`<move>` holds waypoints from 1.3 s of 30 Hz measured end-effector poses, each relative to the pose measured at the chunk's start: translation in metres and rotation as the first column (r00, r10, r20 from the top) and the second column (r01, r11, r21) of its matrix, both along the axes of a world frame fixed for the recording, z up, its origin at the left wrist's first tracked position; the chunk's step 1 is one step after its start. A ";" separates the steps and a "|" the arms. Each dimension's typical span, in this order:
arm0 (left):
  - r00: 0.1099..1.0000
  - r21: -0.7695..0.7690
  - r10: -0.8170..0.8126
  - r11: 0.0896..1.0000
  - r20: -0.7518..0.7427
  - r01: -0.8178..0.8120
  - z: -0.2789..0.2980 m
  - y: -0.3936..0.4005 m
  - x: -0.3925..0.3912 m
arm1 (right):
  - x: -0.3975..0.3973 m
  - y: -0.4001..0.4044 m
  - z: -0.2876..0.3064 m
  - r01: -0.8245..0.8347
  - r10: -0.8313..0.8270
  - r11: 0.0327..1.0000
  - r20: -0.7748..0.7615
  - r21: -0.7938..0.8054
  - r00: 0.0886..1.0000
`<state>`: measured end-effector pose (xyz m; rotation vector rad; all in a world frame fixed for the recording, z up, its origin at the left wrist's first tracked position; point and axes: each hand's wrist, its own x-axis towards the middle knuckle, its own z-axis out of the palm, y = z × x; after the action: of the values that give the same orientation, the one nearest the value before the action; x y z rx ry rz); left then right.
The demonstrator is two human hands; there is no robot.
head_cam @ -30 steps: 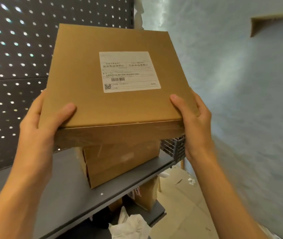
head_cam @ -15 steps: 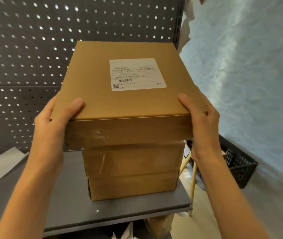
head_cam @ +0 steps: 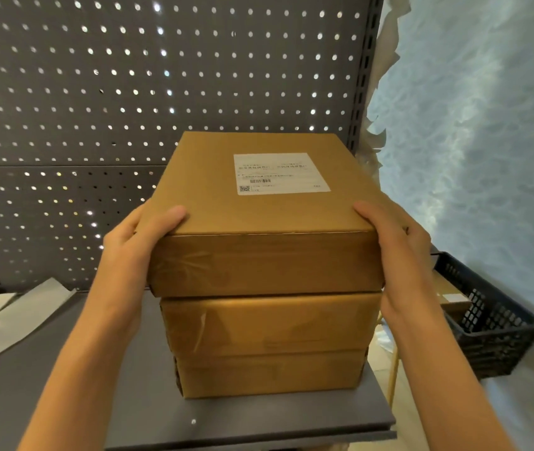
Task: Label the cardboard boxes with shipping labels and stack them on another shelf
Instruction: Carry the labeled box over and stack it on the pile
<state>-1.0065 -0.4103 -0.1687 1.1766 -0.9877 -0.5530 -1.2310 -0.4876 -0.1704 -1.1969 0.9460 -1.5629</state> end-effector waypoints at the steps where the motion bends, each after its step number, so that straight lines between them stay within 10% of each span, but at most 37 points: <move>1: 1.000 0.008 0.007 1.000 -0.005 -0.007 -0.001 -0.001 0.000 | 0.000 0.000 0.000 0.002 -0.002 1.000 0.004 0.005 1.000; 29: 0.976 0.059 0.194 0.978 0.100 -0.200 -0.004 0.004 -0.011 | -0.008 0.005 0.004 -0.037 0.045 0.996 -0.107 0.079 0.993; 35: 0.842 -0.134 0.389 0.921 0.373 -0.366 -0.010 0.024 -0.012 | -0.017 0.018 -0.003 0.125 -0.147 0.986 -0.212 -0.112 0.966; 39: 0.591 -0.304 0.549 0.830 0.591 -0.467 -0.013 0.045 -0.024 | -0.022 0.036 -0.013 0.197 -0.325 0.910 -0.336 -0.364 0.884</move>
<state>-1.0307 -0.3655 -0.1820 1.5101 -1.1731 0.4382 -1.2527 -0.4512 -0.1833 -1.7156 1.1830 -1.7794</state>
